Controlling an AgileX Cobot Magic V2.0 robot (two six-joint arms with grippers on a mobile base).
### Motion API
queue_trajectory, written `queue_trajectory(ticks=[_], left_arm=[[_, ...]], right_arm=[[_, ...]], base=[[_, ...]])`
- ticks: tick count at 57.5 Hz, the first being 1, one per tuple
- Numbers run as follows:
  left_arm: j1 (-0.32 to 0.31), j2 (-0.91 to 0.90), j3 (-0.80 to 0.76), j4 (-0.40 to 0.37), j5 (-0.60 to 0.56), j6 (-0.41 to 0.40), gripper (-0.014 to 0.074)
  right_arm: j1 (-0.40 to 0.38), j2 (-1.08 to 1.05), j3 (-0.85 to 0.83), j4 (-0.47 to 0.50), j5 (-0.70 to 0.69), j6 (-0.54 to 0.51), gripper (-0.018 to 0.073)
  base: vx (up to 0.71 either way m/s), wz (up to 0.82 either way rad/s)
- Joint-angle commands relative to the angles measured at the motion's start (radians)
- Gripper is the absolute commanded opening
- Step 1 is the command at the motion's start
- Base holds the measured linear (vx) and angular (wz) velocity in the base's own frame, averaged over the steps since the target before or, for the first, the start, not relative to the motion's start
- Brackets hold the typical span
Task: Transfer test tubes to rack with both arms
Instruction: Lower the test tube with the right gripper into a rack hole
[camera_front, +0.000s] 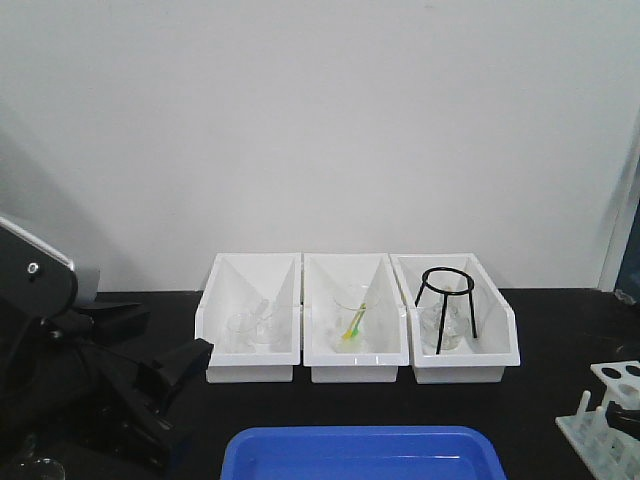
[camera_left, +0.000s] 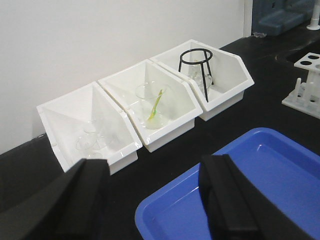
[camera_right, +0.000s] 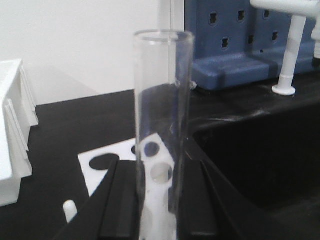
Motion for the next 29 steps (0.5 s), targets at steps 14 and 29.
queue_trajectory(ticks=[14,29], left_arm=[[-0.005,-0.022,-0.032,0.021,-0.047,0.001,0.0500],[-0.005,-0.022,-0.032,0.021,-0.047,0.000,0.0500]], right_arm=[[-0.007,0.041,-0.026,-0.006,-0.141,0.009,-0.0005],[-0.007,0.059,-0.026,-0.005,-0.156,0.009,0.0023]], base=[[0.00,0.00],[0.00,0.00]])
